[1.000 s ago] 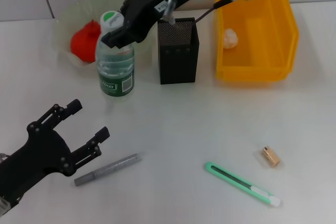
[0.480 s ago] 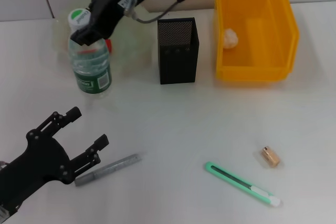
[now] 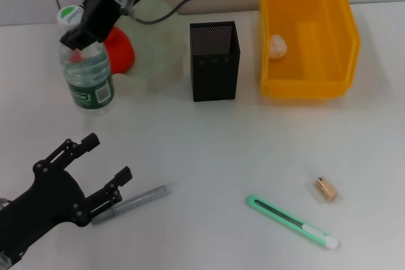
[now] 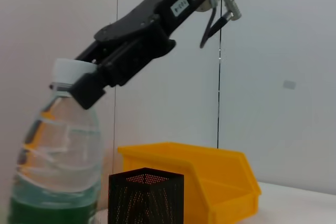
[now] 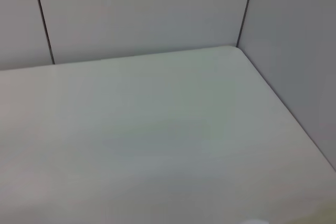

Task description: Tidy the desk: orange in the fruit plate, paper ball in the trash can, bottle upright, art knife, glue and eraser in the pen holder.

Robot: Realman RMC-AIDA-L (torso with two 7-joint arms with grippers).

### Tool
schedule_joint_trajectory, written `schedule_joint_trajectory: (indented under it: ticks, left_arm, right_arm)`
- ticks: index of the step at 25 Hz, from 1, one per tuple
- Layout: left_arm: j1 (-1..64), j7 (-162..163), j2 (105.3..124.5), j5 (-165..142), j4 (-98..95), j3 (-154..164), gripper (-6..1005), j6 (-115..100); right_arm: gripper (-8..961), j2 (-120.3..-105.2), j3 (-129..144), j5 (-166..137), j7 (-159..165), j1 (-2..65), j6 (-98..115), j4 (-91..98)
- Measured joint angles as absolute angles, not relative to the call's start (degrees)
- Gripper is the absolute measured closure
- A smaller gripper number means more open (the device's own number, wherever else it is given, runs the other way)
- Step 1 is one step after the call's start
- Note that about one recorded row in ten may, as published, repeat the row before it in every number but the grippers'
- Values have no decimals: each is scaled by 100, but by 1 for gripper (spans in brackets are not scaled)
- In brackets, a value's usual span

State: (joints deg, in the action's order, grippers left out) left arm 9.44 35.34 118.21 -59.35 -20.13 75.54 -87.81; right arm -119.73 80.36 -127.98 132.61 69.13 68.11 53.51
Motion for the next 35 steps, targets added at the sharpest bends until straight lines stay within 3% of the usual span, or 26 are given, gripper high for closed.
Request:
schedule_joint_trajectory:
  ticks: [8, 35]
  left_arm:
    - [1005, 3542, 11823, -5934, -2012, 7585, 185, -8781]
    - [1160, 3533, 11857, -6038, -1883, 7594, 184, -8736]
  right_arm:
    - [466, -11973, 8049, -12744, 13060, 7409, 6454, 4444]
    - [456, -11981, 8308, -12584, 12971, 7446, 6249, 3954]
